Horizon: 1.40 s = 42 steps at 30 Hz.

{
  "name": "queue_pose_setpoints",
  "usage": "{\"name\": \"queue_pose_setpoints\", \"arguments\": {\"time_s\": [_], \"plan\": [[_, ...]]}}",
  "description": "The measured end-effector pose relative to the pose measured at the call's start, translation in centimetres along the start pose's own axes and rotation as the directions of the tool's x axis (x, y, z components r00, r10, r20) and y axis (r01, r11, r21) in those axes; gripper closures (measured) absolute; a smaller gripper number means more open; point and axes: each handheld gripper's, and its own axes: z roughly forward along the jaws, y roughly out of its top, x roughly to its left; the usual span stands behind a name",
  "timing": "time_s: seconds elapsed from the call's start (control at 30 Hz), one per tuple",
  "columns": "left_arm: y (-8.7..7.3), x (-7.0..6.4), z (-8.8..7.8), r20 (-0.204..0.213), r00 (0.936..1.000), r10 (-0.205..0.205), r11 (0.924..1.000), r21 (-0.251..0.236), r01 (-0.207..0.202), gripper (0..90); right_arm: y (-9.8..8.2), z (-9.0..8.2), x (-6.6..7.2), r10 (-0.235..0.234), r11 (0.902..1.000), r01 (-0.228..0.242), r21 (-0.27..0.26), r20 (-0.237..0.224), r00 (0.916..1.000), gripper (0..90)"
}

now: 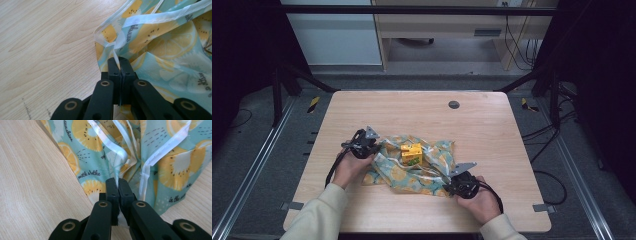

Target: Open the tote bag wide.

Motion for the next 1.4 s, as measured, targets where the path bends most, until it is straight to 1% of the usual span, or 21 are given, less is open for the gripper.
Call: {"name": "queue_pose_setpoints", "arguments": {"time_s": [0.03,0.1,0.2,0.43,0.5,0.7,0.8,0.87,0.93,1.03,1.17,1.27,1.3,1.33,1.37,1.4], "plan": [[0.0,0.0,0.0,0.0,1.0,0.001,1.0,0.002,-0.001,89.5,0.0,-0.1,0.0,0.004,1.0,-0.004,0.004,0.008,1.0,89.2],[0.0,0.0,0.1,0.001,1.0,-0.003,1.0,0.001,0.003,89.7,0.0,-0.1,0.1,0.002,1.0,-0.002,-0.002,0.003,1.0,89.3],[0.0,0.1,0.1,0.001,1.0,0.002,0.9999,0.011,-0.002,89.8,-0.1,-0.1,0.1,0.001,1.0,-0.001,0.001,0.005,1.0,89.3],[0.2,0.2,0.1,-0.011,0.9999,0.008,0.9999,0.008,-0.008,89.9,-0.2,-0.2,0.2,-0.002,1.0,0.002,0.006,0.001,1.0,89.5],[0.2,0.3,0.1,-0.014,0.9998,0.013,0.9998,0.014,-0.013,89.8,-0.2,-0.2,0.2,-0.006,0.9999,0.006,0.01,0.007,1.0,89.5],[0.4,0.3,0.3,-0.024,0.9996,0.014,0.9998,0.012,-0.014,89.8,-0.2,-0.2,0.2,-0.021,0.9997,0.02,0.017,0.005,0.9998,89.6],[0.5,0.2,0.4,-0.027,0.9995,0.018,0.9996,0.021,-0.017,89.8,-0.2,-0.3,0.3,-0.015,0.9997,0.015,0.017,0.003,0.9999,89.5],[0.5,0.2,0.4,-0.025,0.9994,0.023,0.9993,0.03,-0.022,89.7,-0.2,-0.3,0.4,-0.015,0.9997,0.015,0.02,0.003,0.9999,89.5],[0.5,0.2,0.5,-0.029,0.9994,0.018,0.9995,0.025,-0.017,89.4,-0.2,-0.3,0.4,-0.015,0.9997,0.015,0.019,0.002,0.9999,89.5],[0.4,0.3,0.5,-0.029,0.9993,0.022,0.999,0.039,-0.021,89.0,-0.3,-0.4,0.4,-0.014,0.9998,0.014,0.012,0.003,0.9999,89.5],[0.4,0.3,0.5,-0.028,0.9993,0.025,0.9989,0.04,-0.023,88.9,-0.3,-0.4,0.4,-0.008,0.9998,0.008,0.02,0.005,0.9999,89.5],[0.4,0.4,0.4,-0.021,0.9993,0.033,0.9985,0.045,-0.032,87.3,-0.3,-0.3,0.4,-0.009,0.9998,0.009,0.018,0.0,1.0,89.2],[0.4,0.3,0.2,-0.026,0.9991,0.033,0.9989,0.034,-0.032,85.8,-0.3,-0.4,0.3,-0.012,0.9998,0.012,0.012,0.0,0.9999,88.0],[0.4,0.4,0.0,-0.03,0.9986,0.044,0.9986,0.032,-0.043,83.9,-0.3,-0.5,0.3,-0.012,0.9999,0.012,-0.004,0.002,0.9999,85.7],[0.4,0.4,-0.3,-0.046,0.9979,0.044,0.9989,0.017,-0.044,80.9,-0.2,-0.6,0.3,-0.014,0.9998,0.014,-0.012,0.004,0.9999,82.4],[0.5,0.5,-0.7,-0.059,0.9976,0.036,0.9993,-0.004,-0.036,76.7,-0.2,-0.8,0.3,-0.013,0.9995,0.014,-0.029,0.01,0.9999,77.5]]}}
